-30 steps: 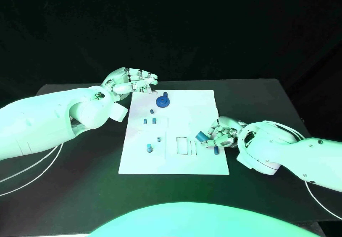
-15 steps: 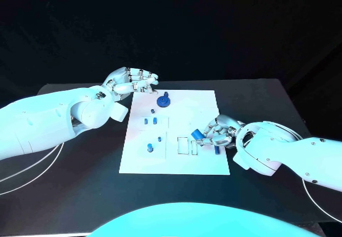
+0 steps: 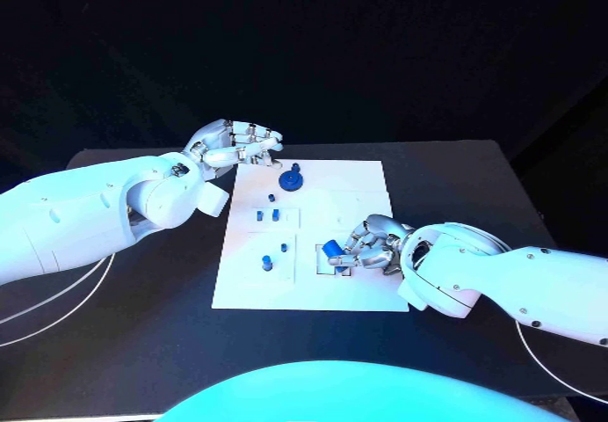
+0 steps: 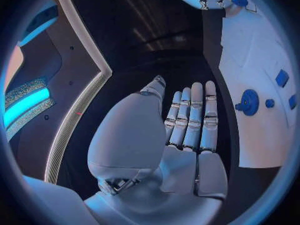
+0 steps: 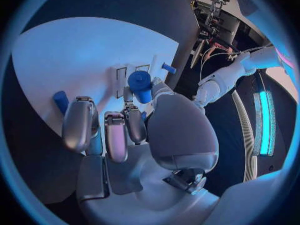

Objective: Assemble the parts on the task board

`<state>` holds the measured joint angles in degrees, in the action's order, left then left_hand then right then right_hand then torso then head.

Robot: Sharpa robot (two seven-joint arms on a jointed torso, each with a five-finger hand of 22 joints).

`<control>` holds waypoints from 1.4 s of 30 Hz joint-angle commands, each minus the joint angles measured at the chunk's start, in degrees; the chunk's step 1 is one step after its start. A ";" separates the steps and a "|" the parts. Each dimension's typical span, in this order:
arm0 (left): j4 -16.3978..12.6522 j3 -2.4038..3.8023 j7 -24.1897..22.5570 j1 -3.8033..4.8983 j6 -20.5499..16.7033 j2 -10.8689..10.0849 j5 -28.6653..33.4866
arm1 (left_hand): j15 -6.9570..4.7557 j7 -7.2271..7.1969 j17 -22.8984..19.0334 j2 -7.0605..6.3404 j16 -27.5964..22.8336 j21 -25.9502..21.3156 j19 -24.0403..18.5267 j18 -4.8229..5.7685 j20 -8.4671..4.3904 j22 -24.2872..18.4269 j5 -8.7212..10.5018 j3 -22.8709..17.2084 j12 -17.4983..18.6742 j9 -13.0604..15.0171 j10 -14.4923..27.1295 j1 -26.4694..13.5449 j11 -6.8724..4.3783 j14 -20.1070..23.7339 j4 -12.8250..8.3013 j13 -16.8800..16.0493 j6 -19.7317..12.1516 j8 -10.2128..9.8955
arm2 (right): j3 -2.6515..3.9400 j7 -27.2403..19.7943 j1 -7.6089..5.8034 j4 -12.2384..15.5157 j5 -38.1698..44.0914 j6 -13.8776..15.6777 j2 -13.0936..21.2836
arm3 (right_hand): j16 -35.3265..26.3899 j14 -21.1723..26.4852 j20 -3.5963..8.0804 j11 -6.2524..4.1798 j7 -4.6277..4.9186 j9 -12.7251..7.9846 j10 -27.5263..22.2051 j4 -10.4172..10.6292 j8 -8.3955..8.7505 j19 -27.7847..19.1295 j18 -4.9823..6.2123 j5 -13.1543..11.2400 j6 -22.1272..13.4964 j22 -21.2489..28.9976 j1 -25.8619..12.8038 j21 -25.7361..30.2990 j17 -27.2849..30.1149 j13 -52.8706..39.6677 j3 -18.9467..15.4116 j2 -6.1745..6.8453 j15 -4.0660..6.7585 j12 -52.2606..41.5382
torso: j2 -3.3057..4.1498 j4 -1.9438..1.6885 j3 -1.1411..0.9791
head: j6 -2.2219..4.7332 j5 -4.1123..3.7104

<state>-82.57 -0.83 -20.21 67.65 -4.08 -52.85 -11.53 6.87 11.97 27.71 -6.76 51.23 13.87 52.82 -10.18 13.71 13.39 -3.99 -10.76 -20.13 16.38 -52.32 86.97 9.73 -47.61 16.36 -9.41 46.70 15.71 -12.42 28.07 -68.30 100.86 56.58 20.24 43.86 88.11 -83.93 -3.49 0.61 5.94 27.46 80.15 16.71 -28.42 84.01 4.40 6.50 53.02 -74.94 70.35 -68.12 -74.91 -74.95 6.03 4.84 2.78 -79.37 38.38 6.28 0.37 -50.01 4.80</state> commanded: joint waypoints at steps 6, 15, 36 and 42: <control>-0.12 0.04 -0.34 0.02 0.77 0.11 -0.12 | -0.09 1.16 -0.06 0.01 0.22 -0.23 0.48 -0.25 0.00 -0.07 -0.03 -0.03 -0.38 -0.08 0.19 -0.40 0.05 0.36 0.21 0.09 -0.54 0.16 | -0.01 1.10 0.11 -1.02 -0.30 -1.82 -0.99 | 0.10 -5.13 0.54 -0.29 -1.45 0.33 0.36 0.04 -1.01 0.17 -0.59 -0.05 1.93 -10.02 -2.15 0.08 -10.67 -0.99 0.96 0.55 0.52 0.33 | 0.01 -0.14 0.00 | 0.01 -0.12; -0.10 0.04 -0.26 0.02 0.90 0.12 -0.12 | -0.09 1.16 -0.06 0.01 0.22 -0.23 0.48 -0.25 0.00 -0.07 -0.03 -0.03 -0.38 -0.08 0.19 -0.40 0.05 0.36 0.21 0.09 -0.54 0.16 | -0.01 1.49 0.12 -2.02 -0.12 -1.52 -1.83 | 0.08 -5.12 0.66 -0.41 -1.59 0.74 0.46 -0.09 -1.76 0.16 -0.59 -0.36 2.00 -10.01 -4.37 0.12 -10.65 -1.17 0.12 1.33 0.64 0.38 | 0.01 -0.10 0.00 | 0.01 -0.03; 0.00 0.04 -0.01 0.02 1.05 0.24 -0.13 | -0.09 1.14 -0.24 0.16 0.33 -0.54 0.70 -0.25 0.00 -0.28 -0.05 0.06 -0.49 -0.09 0.26 -0.52 0.05 0.39 0.14 0.10 -0.58 0.21 | 0.01 0.50 0.11 -3.84 0.02 -0.49 -3.77 | -0.05 -5.07 0.80 -0.56 -1.77 1.55 0.35 0.04 -3.15 0.02 -0.51 -0.45 1.47 -9.88 -8.51 0.67 -10.43 -1.17 -4.30 1.15 0.78 0.85 | 0.02 -0.05 -0.02 | 0.01 -0.09; 0.02 0.04 0.03 0.02 1.04 0.25 -0.13 | -0.09 1.14 -0.25 0.17 0.34 -0.56 0.72 -0.25 0.00 -0.29 -0.05 0.06 -0.49 -0.09 0.28 -0.53 0.05 0.39 0.14 0.11 -0.58 0.21 | 0.01 0.25 0.11 -3.60 0.01 -0.90 -3.77 | -0.14 -5.03 0.78 -0.52 -1.73 1.75 0.20 0.11 -3.52 -0.11 -0.44 -0.36 1.08 -9.78 -9.49 1.13 -10.27 -1.09 -6.74 1.21 0.74 1.12 | 0.02 -0.02 -0.03 | 0.01 -0.03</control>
<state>-82.46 -0.83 -19.94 67.65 -3.97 -52.73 -11.59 6.87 11.76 27.52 -6.77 51.23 13.48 53.24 -10.18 13.71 13.16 -3.99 -10.76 -20.42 16.38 -52.32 86.97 9.73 -47.61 16.36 -9.36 46.50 15.71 -12.41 29.12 -68.23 97.13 56.26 19.92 40.13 88.11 -83.93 -3.08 0.41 4.19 29.17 80.35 16.81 -31.71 84.01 4.40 6.32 54.53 -74.91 61.07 -67.15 -74.93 -74.92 -0.74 5.97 3.18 -78.48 38.41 6.22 0.34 -50.01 4.75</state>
